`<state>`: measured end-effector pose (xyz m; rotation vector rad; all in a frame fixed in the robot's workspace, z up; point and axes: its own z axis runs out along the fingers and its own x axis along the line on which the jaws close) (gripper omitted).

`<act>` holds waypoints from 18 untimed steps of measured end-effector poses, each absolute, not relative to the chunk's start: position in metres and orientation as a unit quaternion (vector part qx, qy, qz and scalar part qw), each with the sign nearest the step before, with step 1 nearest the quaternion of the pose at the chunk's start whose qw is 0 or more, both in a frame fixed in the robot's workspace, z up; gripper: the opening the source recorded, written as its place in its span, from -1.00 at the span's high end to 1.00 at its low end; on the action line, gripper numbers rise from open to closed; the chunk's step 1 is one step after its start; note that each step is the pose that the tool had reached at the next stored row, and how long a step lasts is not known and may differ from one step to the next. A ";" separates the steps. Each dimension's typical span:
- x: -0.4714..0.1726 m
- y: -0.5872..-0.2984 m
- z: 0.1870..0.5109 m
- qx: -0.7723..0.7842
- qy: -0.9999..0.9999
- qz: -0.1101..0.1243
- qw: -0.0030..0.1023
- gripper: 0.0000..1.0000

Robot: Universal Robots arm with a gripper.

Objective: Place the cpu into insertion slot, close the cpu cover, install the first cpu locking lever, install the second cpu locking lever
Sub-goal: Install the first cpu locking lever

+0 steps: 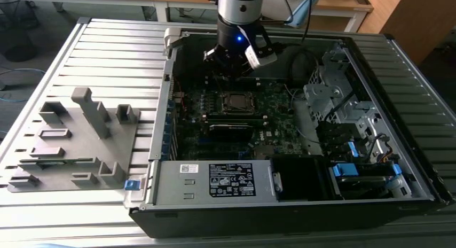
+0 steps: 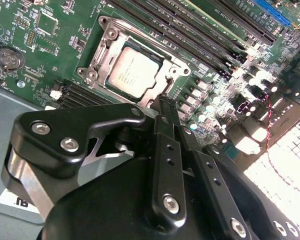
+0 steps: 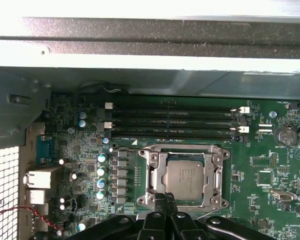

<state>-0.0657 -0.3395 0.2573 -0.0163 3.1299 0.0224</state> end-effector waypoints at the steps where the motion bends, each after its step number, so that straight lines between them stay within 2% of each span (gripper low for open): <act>1: -0.066 -0.339 0.257 -0.005 1.000 0.007 0.006 0.79; 18: -0.070 -0.339 0.257 -0.005 1.000 0.007 0.006 0.79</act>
